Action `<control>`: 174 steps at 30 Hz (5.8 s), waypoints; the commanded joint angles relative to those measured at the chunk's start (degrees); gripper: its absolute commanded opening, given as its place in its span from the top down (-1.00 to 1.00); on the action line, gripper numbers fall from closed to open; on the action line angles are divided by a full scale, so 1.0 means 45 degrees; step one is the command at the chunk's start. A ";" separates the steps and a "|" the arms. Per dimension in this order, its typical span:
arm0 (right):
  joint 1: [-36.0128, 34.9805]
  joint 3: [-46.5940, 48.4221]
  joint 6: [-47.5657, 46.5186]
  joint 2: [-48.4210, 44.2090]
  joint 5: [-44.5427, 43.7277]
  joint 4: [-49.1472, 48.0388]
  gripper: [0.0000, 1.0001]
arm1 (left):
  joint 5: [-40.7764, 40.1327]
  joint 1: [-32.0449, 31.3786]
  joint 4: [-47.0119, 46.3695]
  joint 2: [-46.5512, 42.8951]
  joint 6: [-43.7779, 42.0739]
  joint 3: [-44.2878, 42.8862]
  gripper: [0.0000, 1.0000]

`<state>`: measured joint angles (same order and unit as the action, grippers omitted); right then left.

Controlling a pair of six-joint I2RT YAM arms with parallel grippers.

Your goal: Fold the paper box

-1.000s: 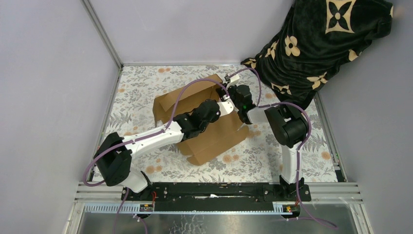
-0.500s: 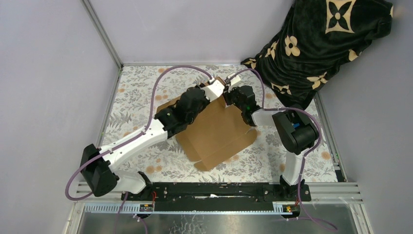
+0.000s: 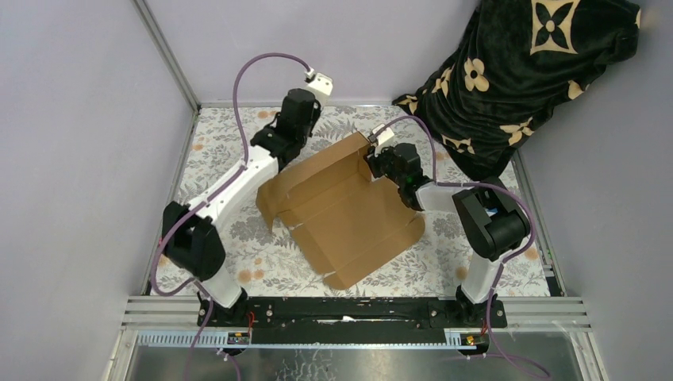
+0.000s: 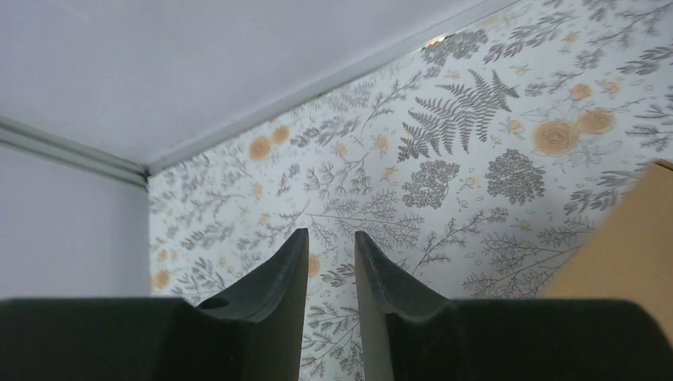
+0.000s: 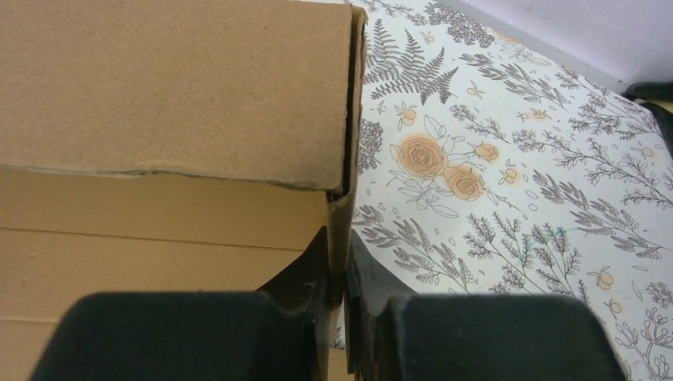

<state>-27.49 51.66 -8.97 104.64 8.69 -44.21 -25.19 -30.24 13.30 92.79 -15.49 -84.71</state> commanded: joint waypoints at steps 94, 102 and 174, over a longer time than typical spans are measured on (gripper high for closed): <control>0.0022 0.0229 0.3747 0.1157 -0.1683 -0.3720 0.96 | 1.0909 0.1377 -0.0578 0.3284 0.4767 0.1698 0.31; 0.0359 0.1875 0.2081 -0.0490 -0.1404 0.2579 0.99 | 0.8279 0.2412 0.0965 0.2534 0.5096 -0.0283 0.26; 0.0717 0.0743 0.3411 -0.0558 -0.2138 0.6654 1.00 | 0.7682 0.4040 -0.9708 -0.8577 1.0123 1.4895 -0.12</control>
<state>-24.40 53.89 3.53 99.00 -0.91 -21.19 4.93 -11.81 -23.77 54.98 28.64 -19.29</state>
